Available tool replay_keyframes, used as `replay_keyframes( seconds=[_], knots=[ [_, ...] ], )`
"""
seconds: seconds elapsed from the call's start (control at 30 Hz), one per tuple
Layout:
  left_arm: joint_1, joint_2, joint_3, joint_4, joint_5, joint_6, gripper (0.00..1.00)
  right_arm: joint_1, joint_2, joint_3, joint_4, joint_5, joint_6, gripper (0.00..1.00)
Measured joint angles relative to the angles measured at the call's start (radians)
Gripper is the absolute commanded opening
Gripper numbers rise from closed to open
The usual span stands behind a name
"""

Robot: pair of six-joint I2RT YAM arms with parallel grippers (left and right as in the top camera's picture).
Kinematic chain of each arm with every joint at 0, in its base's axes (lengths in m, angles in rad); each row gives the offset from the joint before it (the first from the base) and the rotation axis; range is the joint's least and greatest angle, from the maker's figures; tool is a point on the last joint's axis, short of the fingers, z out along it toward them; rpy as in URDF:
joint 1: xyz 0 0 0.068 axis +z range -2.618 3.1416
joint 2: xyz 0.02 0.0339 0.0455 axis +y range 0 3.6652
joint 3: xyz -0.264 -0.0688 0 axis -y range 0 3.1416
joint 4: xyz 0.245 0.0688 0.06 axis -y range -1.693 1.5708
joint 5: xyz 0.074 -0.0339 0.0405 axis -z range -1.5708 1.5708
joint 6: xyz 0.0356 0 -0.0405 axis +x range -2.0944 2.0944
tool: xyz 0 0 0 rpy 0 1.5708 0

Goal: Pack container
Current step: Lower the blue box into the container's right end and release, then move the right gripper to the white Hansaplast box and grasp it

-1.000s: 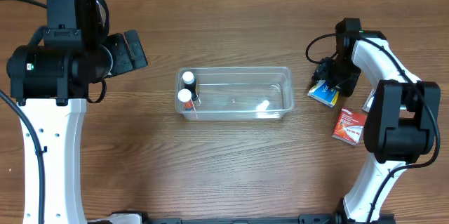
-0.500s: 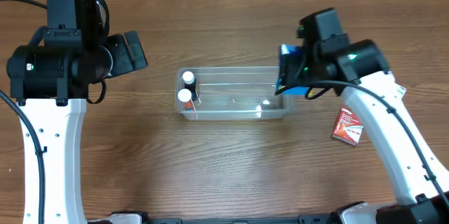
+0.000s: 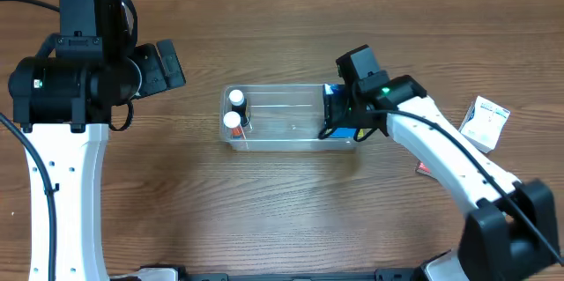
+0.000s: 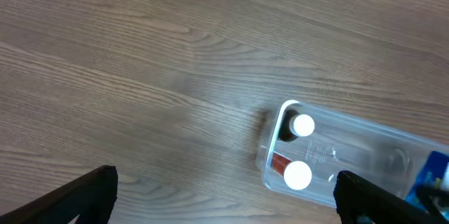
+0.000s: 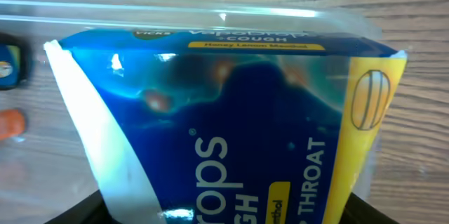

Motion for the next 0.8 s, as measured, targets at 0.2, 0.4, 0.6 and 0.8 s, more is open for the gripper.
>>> replay_keyframes(
  seconds=[0.2, 0.4, 0.6, 0.8],
  knots=[
    [0.0, 0.0, 0.0, 0.0, 0.0, 0.0, 1.0, 0.002, 0.121, 0.0, 0.024, -0.001, 0.001, 0.79],
    [0.0, 0.0, 0.0, 0.0, 0.0, 0.0, 1.0, 0.001, 0.127, 0.0, 0.056, 0.0, 0.004, 1.0],
    [0.0, 0.0, 0.0, -0.003, 0.0, 0.0, 1.0, -0.001, 0.089, 0.13, -0.108, 0.047, 0.017, 1.0],
    [0.0, 0.0, 0.0, -0.01, 0.0, 0.0, 1.0, -0.27, -0.178, 0.383, -0.211, 0.176, 0.074, 1.0]
  ],
)
